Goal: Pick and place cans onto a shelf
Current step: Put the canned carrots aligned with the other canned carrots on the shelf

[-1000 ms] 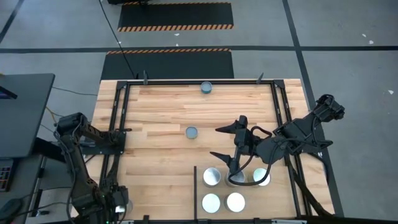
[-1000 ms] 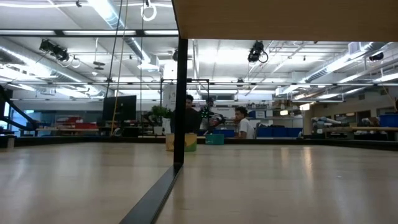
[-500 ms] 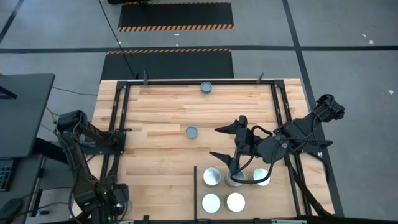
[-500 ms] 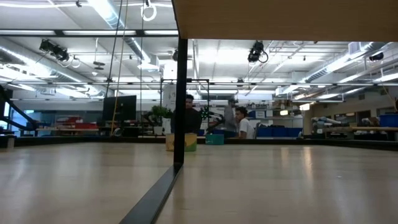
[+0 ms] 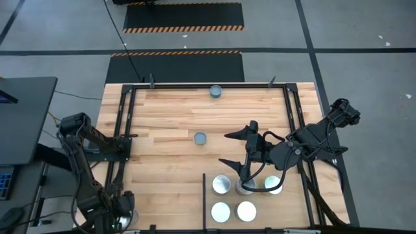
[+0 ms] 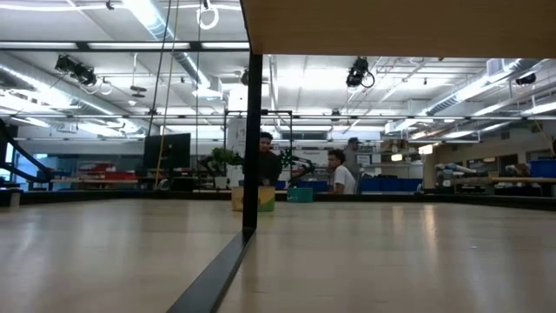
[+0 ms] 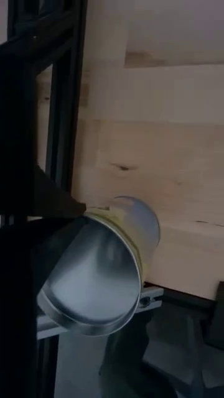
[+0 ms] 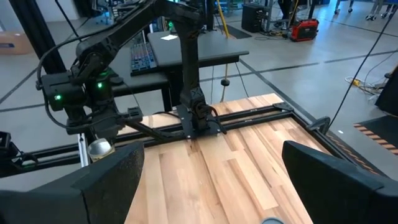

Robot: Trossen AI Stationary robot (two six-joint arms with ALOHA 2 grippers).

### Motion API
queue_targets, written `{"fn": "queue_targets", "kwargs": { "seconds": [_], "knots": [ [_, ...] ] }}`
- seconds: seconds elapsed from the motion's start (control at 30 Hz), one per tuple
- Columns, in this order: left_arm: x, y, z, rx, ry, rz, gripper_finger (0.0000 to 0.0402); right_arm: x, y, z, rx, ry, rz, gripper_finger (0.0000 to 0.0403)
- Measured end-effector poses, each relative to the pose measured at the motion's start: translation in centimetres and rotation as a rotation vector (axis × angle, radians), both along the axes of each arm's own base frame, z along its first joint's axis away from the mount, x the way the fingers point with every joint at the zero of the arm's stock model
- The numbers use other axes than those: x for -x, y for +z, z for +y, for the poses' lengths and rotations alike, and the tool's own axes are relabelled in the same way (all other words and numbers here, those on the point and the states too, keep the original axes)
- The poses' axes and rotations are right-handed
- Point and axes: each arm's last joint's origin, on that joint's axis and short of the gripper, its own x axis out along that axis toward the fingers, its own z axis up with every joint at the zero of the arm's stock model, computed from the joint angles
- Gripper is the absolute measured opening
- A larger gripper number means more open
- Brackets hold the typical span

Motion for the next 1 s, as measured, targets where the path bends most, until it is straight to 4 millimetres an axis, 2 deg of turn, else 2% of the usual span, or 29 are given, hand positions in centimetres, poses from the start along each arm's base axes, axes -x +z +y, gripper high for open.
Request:
{"fn": "queue_targets", "kwargs": {
  "seconds": [0.17, 0.37, 0.6, 0.83, 1.0],
  "knots": [
    [-0.2, 0.9, 0.7, 0.029, 0.022, -0.020, 0.0003, 0.0, 0.0, 0.0, 0.001, 0.000, -0.001, 0.0389],
    [-1.0, 3.6, 2.8, 0.119, 0.053, -0.064, 0.0001, -0.1, 0.0, -0.1, 0.026, 0.003, 0.003, 0.0389],
    [-2.2, 6.7, 6.9, 0.167, 0.118, -0.182, 0.0001, -0.6, 0.0, -0.8, 0.102, 0.090, 0.042, 0.0389],
    [-4.2, 8.5, 11.6, 0.125, 0.232, -0.291, 0.0000, -1.5, -0.2, -2.0, 0.133, 0.224, 0.075, 0.0389],
    [-5.6, 9.4, 14.2, 0.118, 0.232, -0.377, 0.0000, -4.1, -1.8, -1.7, 0.235, 0.353, 0.109, 0.0389]
  ]
}}
